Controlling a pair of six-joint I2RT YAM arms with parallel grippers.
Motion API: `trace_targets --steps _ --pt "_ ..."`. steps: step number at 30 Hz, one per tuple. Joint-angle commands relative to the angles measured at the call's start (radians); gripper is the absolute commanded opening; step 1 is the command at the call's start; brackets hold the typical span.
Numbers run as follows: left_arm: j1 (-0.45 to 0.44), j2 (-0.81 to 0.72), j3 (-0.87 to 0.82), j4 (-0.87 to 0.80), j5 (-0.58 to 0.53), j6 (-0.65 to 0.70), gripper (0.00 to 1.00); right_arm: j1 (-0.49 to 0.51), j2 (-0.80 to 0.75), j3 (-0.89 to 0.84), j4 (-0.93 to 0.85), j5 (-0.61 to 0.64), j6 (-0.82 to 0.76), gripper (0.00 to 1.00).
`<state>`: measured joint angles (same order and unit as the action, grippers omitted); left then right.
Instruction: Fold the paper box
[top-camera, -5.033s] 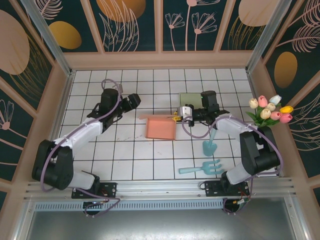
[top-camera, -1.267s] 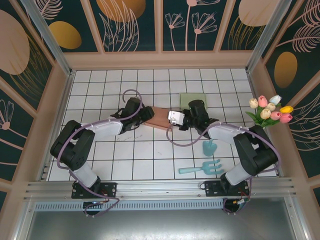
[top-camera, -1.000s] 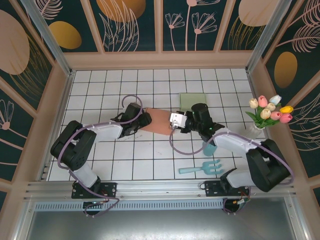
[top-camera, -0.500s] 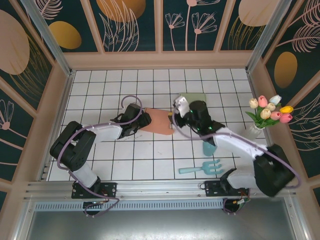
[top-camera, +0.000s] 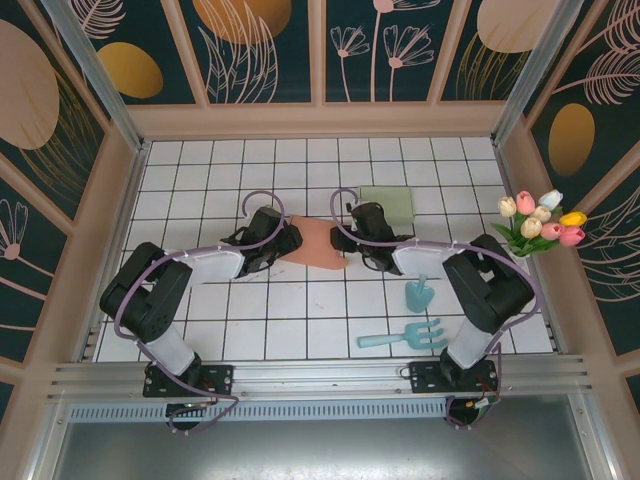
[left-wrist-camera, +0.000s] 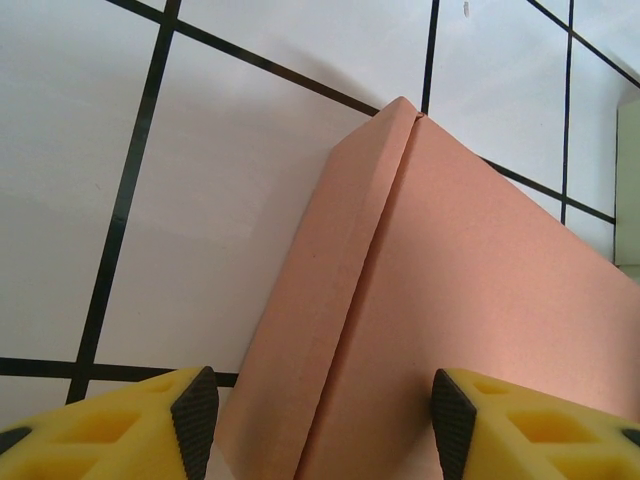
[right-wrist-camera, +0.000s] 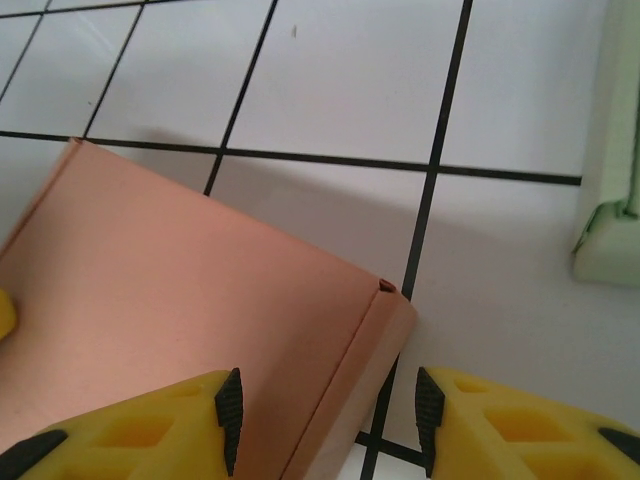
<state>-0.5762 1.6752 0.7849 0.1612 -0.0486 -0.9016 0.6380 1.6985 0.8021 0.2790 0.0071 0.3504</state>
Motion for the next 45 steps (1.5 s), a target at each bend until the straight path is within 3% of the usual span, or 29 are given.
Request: trace_targets --steps 1,5,13,18,24,34,45 --pt "-0.005 -0.026 -0.009 -0.004 -0.048 0.015 0.61 0.012 0.024 -0.007 0.072 0.019 0.048 0.51" --pt "-0.005 -0.062 -0.009 -0.040 -0.107 0.028 0.69 0.012 0.046 -0.028 0.080 0.064 0.042 0.51" --pt "-0.004 -0.198 0.044 -0.223 -0.187 -0.013 0.88 0.013 0.078 -0.082 0.156 0.039 0.050 0.51" --pt "-0.004 -0.212 0.070 -0.240 -0.106 -0.081 0.96 0.012 0.079 -0.092 0.177 0.030 0.042 0.51" --pt "-0.017 -0.136 0.123 -0.250 -0.019 -0.120 0.95 0.011 0.081 -0.090 0.183 0.020 0.029 0.51" --pt "-0.057 -0.026 0.143 -0.292 -0.117 -0.109 0.95 0.002 0.114 -0.095 0.220 0.012 0.030 0.51" --pt "-0.086 0.065 0.156 -0.274 -0.092 -0.121 0.89 -0.005 0.144 -0.099 0.248 -0.023 0.033 0.50"
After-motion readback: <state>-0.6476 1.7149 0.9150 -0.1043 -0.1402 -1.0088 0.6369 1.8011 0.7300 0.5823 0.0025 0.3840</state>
